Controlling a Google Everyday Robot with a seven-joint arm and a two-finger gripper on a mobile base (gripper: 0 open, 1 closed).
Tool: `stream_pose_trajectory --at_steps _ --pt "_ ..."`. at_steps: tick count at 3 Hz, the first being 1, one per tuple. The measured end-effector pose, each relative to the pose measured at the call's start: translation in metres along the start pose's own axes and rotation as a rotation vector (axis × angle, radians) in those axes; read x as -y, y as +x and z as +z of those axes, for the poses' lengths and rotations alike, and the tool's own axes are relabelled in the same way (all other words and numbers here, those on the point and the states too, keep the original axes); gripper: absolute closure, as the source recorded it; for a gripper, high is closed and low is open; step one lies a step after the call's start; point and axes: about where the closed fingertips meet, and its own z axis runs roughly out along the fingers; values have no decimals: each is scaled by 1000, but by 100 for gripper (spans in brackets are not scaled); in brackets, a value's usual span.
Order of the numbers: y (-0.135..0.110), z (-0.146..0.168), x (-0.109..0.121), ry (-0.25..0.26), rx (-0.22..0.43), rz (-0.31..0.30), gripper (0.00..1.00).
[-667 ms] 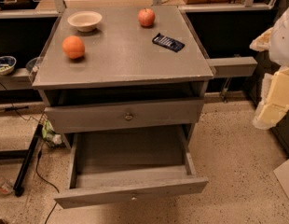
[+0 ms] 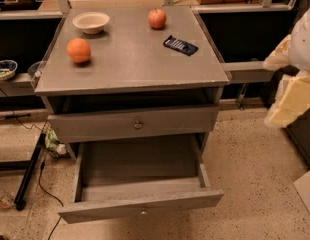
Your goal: Close middle drawer
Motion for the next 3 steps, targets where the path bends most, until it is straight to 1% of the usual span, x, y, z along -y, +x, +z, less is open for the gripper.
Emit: stream_pose_trajectory --at_steps 1,2,3 --pt "0 0 0 0 0 0 57" --pt "0 0 0 0 0 0 80" --pt "0 0 0 0 0 0 100"
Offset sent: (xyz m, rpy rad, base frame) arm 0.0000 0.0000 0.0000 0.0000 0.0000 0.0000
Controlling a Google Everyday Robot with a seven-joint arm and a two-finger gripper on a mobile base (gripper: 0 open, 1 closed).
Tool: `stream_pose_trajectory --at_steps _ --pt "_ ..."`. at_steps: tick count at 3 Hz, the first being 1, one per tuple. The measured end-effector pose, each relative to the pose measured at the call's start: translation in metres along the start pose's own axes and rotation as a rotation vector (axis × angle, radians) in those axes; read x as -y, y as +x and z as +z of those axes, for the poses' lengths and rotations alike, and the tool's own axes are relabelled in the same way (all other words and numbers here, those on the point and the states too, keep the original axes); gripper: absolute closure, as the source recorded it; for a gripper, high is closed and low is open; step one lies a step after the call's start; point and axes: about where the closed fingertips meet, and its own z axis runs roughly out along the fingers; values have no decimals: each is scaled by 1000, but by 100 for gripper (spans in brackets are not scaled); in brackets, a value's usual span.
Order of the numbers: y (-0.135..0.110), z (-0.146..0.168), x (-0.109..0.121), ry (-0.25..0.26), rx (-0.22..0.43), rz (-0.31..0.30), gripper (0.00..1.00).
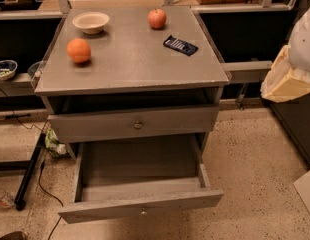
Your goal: Close middle drawer
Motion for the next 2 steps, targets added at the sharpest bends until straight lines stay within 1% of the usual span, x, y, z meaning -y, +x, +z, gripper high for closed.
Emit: stream_pose_trajectory --at_steps 1,2 --pt "0 0 0 0 0 0 100" --pt "-1 -4 8 58 3 3 100"
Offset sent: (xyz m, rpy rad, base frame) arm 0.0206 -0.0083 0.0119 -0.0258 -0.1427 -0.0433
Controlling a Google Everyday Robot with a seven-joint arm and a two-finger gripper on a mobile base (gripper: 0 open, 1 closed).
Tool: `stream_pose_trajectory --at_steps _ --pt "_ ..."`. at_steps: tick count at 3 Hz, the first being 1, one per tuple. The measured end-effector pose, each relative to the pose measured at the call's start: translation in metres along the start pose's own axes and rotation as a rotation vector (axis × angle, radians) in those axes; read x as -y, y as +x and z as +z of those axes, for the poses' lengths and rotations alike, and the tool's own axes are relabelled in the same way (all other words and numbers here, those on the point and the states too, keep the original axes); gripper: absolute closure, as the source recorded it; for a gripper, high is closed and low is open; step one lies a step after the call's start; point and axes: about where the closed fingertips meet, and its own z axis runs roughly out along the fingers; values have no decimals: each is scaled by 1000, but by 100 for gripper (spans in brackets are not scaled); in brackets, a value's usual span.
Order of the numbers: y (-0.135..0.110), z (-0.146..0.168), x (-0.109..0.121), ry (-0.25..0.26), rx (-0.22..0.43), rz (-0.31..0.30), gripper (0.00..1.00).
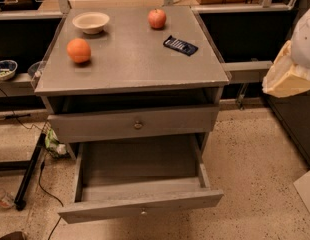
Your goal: Close middle drawer
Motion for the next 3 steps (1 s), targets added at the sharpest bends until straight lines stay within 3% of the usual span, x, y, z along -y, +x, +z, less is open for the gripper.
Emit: stream_pose_trajectory --at_steps 1,3 --pt "3 14 -4 40 17 17 100" --pt "21 61 -24 10 26 81 100"
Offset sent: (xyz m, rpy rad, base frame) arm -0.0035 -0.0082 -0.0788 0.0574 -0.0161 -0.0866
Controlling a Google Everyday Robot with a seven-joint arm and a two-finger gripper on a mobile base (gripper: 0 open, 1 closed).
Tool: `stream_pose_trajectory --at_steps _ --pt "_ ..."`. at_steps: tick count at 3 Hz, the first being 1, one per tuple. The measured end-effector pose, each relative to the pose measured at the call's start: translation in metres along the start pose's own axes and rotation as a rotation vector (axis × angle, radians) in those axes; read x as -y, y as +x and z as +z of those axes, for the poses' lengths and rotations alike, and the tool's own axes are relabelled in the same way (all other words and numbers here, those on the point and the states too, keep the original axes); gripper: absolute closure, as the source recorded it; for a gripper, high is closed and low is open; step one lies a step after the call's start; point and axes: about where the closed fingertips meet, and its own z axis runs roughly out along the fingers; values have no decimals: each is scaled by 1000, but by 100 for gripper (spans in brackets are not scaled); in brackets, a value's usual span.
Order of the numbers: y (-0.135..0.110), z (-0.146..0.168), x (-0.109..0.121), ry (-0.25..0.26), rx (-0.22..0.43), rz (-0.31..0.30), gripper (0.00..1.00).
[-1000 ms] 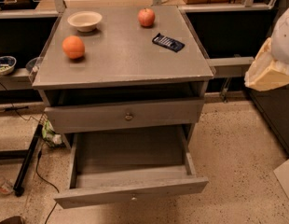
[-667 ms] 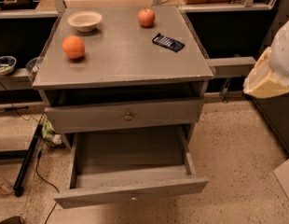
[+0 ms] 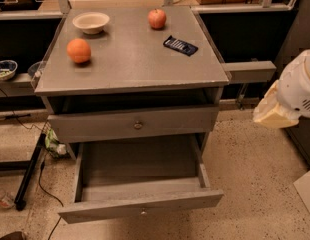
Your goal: Close middle drawer
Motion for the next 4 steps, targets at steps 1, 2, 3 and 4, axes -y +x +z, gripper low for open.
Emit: stream_pose_trajectory --at_steps 1,2,3,4 --pt "8 26 -11 -34 3 18 100" --pt "15 53 -23 -79 -3 35 100" --pt "27 87 -37 -161 -29 56 100" --pt "27 87 -37 -161 -29 56 100"
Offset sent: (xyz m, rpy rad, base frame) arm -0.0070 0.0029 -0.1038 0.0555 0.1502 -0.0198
